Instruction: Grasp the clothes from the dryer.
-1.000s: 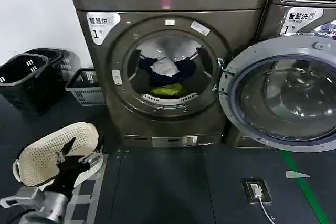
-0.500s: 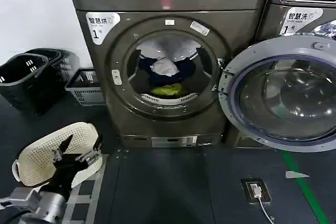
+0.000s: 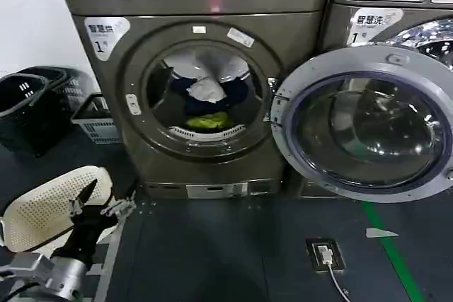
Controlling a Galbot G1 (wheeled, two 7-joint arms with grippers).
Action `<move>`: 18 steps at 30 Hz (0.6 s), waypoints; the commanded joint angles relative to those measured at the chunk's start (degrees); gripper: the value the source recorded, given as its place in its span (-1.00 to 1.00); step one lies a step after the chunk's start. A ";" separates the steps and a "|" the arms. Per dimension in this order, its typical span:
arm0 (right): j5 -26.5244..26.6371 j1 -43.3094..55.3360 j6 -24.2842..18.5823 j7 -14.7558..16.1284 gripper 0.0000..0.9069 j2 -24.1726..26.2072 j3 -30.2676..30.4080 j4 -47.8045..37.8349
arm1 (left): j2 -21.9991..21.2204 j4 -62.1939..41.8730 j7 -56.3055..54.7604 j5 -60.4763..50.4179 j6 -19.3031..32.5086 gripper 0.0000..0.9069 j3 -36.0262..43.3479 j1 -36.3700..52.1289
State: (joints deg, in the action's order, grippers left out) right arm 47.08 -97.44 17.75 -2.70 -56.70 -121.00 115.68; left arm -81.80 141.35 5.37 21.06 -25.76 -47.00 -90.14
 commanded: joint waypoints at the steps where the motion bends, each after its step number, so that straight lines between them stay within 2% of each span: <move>1: 0.05 0.08 -0.14 0.06 1.00 0.00 0.09 0.05 | 0.01 -0.01 0.02 -0.02 0.00 1.00 -0.06 0.01; 18: 0.03 0.21 -0.22 0.22 1.00 0.03 0.63 0.39 | 0.20 0.12 0.20 0.24 -0.08 1.00 -0.05 0.58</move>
State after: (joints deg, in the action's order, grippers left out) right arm 47.09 -97.23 17.56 -2.48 -56.65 -120.36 116.04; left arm -81.63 141.22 5.52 21.13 -25.74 -47.09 -89.65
